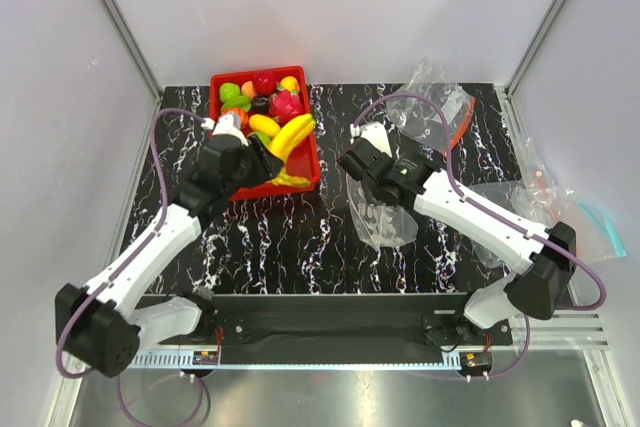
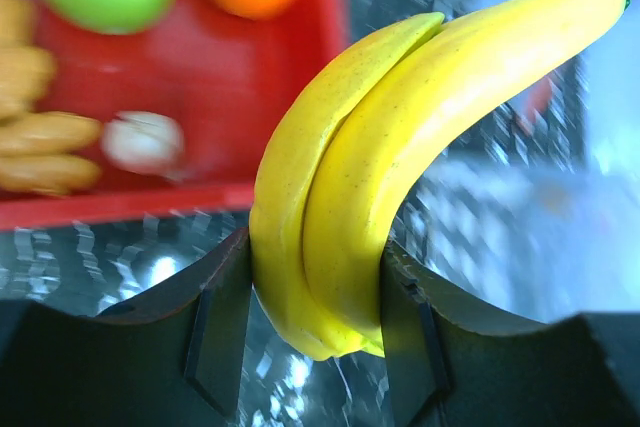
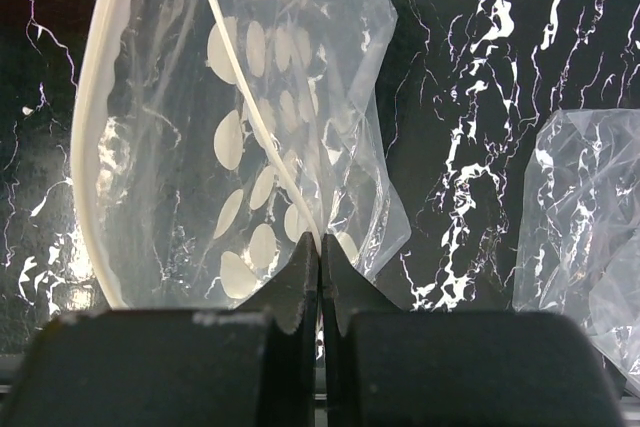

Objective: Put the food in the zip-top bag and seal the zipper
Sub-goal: Pick up the fake fruit from the bin.

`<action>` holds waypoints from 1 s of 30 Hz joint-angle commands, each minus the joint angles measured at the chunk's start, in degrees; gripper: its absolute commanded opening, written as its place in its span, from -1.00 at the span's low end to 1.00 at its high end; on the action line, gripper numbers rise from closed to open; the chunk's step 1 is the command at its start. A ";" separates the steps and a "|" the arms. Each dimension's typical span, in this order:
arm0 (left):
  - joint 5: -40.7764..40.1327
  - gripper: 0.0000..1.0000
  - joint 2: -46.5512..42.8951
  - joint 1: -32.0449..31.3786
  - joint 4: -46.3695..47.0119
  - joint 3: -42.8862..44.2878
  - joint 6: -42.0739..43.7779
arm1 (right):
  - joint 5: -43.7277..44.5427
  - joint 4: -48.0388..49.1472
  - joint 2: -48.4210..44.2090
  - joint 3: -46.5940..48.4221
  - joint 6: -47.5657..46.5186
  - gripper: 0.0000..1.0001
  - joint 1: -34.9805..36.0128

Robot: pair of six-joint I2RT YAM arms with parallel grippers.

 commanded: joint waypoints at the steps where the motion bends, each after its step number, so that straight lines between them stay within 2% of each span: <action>1: 0.03 -0.49 -5.76 -5.66 -0.57 0.14 2.80 | -0.69 1.99 1.53 2.49 -0.96 -1.00 -0.73; 10: -1.73 -0.49 -14.20 -15.41 -6.21 -4.86 4.21 | -1.84 3.57 2.33 2.14 -1.31 -1.00 -1.61; 14: -5.08 -0.50 -18.68 -18.76 -2.79 -10.05 4.73 | -2.01 3.66 2.85 2.14 -1.58 -1.00 -1.96; 24: -7.10 -0.56 -20.36 -25.79 4.07 -13.66 5.18 | -2.72 3.83 3.64 1.87 -1.31 -1.00 -2.14; 30: -8.41 -0.56 -17.73 -28.51 3.73 -11.99 7.19 | -3.42 3.75 3.73 1.87 -1.31 -1.00 -2.14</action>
